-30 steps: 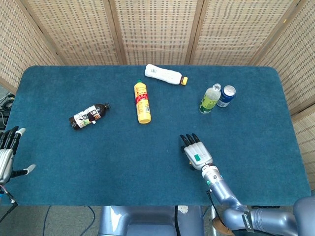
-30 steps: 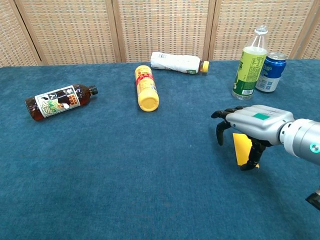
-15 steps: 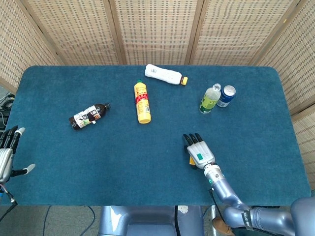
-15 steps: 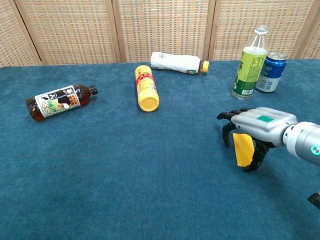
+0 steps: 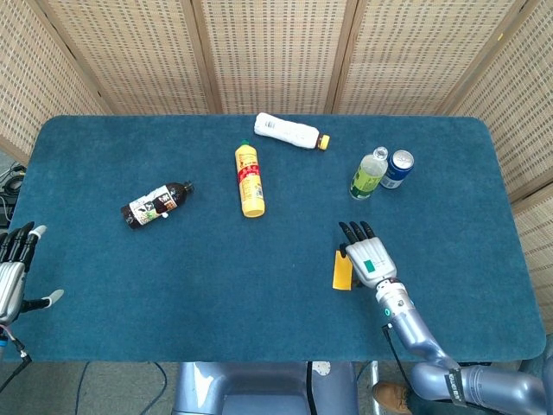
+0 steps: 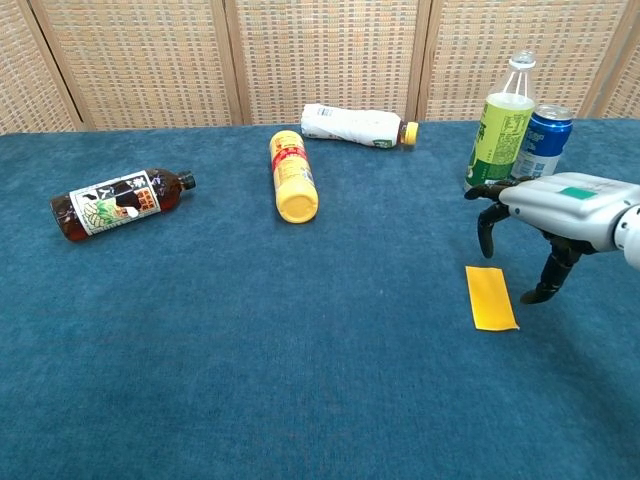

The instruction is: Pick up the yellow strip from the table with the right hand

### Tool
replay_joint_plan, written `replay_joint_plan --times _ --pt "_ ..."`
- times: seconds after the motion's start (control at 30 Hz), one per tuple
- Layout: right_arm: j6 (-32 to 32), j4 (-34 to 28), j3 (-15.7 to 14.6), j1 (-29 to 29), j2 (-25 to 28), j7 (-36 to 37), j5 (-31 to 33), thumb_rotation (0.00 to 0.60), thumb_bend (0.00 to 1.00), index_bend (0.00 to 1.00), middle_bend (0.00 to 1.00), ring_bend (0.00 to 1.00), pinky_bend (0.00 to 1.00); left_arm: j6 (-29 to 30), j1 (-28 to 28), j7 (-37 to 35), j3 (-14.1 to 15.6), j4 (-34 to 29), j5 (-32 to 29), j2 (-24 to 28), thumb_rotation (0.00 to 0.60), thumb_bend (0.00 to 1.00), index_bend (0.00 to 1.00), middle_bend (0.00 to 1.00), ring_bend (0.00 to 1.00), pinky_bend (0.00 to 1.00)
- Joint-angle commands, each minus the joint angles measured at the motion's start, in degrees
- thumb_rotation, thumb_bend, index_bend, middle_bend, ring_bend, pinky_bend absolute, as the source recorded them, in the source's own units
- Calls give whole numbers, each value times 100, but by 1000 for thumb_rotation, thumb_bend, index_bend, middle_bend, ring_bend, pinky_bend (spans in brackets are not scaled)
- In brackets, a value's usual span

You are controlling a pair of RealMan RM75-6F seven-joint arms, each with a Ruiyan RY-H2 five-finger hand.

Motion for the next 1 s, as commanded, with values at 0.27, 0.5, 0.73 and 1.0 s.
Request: replay_joint_plan --times 0.27,0.5,0.73,1.0 --pt "-25 -33 -206 -88 -154 -68 -33 600 0 412 0 0 0 21 7 5 7 -12 14 4 600 0 0 0 0 0" --pt "-83 231 -125 -51 -395 -44 75 600 0 413 0 0 0 -22 -14 -2 -5 10 -30 -2 600 0 0 0 0 0" --pt "-99 330 -72 -8 -514 -121 166 600 0 418 0 0 0 -32 -22 -6 -8 15 -40 -2 600 0 0 0 0 0" --pt "-107 426 20 47 -634 -166 288 600 0 426 0 0 0 -40 -27 -10 -5 13 -41 1 600 0 0 0 0 0"
